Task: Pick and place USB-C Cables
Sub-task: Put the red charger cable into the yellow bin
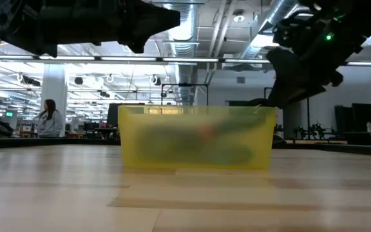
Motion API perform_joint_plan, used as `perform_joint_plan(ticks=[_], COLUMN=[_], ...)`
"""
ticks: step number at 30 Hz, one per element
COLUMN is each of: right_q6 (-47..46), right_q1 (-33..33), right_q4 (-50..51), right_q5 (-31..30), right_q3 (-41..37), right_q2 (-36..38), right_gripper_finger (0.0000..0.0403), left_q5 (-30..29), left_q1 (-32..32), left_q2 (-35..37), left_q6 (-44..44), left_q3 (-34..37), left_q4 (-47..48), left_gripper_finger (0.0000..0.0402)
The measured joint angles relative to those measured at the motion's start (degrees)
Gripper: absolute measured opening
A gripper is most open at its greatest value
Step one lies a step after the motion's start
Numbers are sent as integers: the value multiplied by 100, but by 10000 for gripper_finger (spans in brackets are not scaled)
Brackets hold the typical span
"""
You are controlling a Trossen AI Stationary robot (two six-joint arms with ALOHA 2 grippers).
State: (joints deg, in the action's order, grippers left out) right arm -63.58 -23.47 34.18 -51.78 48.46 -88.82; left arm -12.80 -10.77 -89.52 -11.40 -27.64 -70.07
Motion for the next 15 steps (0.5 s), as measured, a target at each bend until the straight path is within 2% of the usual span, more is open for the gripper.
perform_joint_plan(ticks=[5,9,15], right_q6=[3,-62,-377], right_q1=[-25,71,72], right_q4=[351,674,1076], right_q5=[85,865,2194], right_q3=[12,12,9], right_q2=[0,0,0], right_gripper_finger=[216,216,216], left_q5=[-55,-66,-142], left_q1=[188,310,411], left_q2=[-2,-2,-7], left_q6=[53,263,131], left_q3=[0,0,0], left_q4=[262,365,835], left_gripper_finger=[116,116,116])
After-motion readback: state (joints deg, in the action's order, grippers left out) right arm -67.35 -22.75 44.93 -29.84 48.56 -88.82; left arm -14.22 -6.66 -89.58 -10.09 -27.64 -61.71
